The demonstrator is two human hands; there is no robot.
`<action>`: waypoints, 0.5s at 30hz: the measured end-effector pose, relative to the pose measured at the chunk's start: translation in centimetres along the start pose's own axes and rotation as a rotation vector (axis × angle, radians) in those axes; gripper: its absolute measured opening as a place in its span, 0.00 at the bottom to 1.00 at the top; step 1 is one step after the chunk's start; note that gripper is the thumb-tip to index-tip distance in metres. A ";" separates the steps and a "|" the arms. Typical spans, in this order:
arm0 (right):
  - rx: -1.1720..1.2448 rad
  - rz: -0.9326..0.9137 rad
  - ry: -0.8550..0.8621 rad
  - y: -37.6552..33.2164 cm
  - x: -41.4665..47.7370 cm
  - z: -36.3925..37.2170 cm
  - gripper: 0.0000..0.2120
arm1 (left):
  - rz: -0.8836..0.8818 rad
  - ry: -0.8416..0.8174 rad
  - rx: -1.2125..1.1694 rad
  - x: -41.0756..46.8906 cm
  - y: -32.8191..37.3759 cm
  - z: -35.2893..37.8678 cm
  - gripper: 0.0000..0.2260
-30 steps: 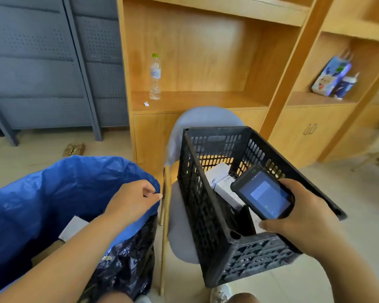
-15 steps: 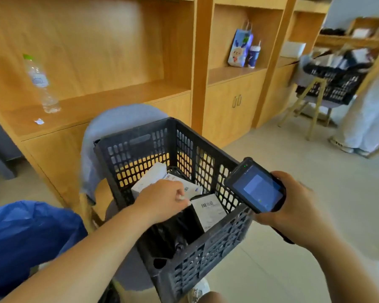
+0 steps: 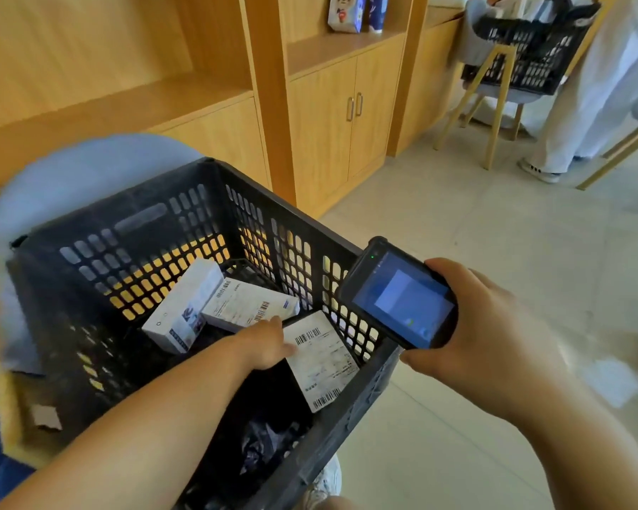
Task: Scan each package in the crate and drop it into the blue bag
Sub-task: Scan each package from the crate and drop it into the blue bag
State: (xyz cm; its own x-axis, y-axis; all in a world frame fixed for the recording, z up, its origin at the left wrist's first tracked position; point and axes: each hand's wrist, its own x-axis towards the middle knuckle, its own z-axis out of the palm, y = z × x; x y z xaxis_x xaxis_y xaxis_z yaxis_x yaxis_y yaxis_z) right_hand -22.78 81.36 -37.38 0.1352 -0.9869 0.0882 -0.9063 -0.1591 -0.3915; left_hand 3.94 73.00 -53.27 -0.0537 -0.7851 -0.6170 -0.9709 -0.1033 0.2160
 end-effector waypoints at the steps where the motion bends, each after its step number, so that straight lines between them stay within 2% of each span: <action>1: -0.004 0.001 -0.005 0.0 0.3 0.1 0.40 | -0.019 -0.015 -0.029 0.5 -0.2 0.2 0.23; 7: -0.001 0.019 -0.016 0.3 1.3 0.5 0.41 | -0.096 0.024 -0.181 1.8 -0.1 1.1 0.12; 13: 0.022 0.015 -0.003 0.1 0.5 0.3 0.41 | -0.075 0.134 -0.343 -0.1 0.3 -0.9 0.15; 15: 0.036 0.009 0.002 -0.1 0.0 0.0 0.41 | -0.046 0.208 -0.412 -1.3 0.5 -1.8 0.09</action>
State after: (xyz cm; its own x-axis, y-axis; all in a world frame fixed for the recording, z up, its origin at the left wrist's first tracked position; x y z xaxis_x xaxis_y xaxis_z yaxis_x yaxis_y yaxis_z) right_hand -22.66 81.34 -37.33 0.1267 -0.9882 0.0860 -0.8923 -0.1514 -0.4253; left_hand 3.96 72.86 -50.96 0.0763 -0.8756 -0.4770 -0.7950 -0.3422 0.5009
